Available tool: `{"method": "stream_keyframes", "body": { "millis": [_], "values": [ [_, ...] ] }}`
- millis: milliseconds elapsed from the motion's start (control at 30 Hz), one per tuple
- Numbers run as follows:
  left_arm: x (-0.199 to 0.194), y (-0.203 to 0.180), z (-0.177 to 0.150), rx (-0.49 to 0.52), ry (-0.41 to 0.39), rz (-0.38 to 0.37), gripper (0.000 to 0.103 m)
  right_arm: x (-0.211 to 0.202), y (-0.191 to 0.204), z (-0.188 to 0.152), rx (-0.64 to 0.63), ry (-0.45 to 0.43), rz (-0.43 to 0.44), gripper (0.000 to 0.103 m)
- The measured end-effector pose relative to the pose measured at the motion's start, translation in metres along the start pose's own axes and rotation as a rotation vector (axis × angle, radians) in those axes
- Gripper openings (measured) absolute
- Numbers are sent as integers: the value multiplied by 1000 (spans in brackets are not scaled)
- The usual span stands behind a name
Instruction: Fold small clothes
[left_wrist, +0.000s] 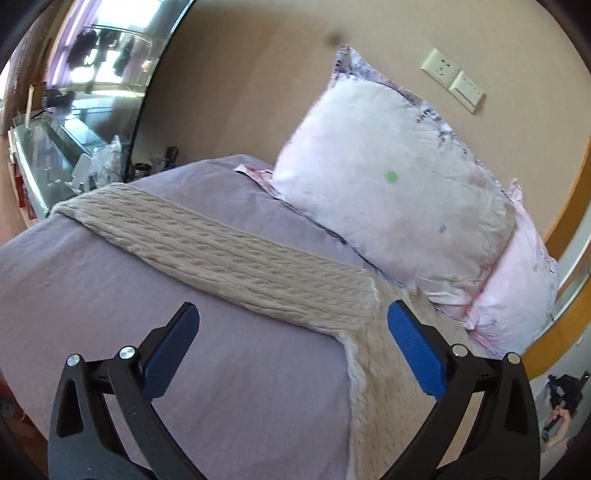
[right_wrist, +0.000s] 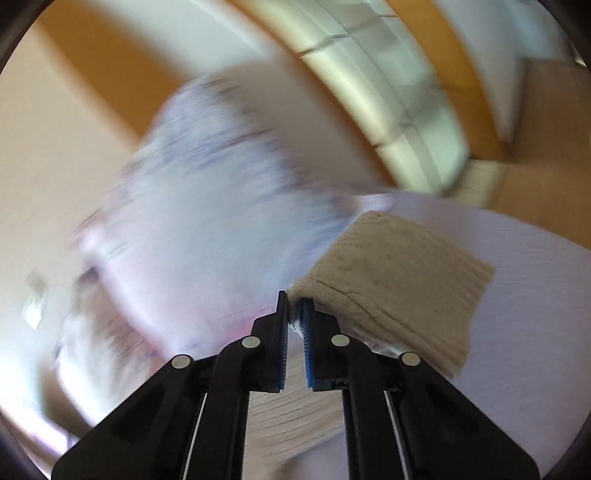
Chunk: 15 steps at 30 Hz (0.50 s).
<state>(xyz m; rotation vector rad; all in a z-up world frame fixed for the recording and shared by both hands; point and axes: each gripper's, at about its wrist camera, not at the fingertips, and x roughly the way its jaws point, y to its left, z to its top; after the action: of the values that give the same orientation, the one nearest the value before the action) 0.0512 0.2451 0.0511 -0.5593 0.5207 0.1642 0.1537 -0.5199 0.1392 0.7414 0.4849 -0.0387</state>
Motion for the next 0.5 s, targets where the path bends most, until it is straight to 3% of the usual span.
{"method": "stream_keyframes", "body": {
  "millis": [100, 200, 267, 333, 367, 433, 500],
  "values": [
    [2, 15, 9, -51, 12, 38, 101, 14, 101, -49, -178, 139, 228, 8],
    [3, 41, 15, -203, 35, -11, 101, 46, 182, -119, -326, 409, 416, 9],
    [5, 58, 16, -301, 50, -35, 101, 56, 214, -164, -378, 566, 513, 15],
    [6, 79, 17, -400, 54, -21, 101, 47, 220, -175, -403, 560, 543, 33],
    [7, 87, 18, -429, 50, -20, 101, 42, 220, -174, -417, 519, 534, 58],
    [8, 103, 23, -471, 33, -3, 99, 24, 208, -165, -435, 415, 486, 82],
    [10, 122, 31, -511, 5, 14, 92, 14, 197, -154, -433, 387, 455, 82]
  ]
}}
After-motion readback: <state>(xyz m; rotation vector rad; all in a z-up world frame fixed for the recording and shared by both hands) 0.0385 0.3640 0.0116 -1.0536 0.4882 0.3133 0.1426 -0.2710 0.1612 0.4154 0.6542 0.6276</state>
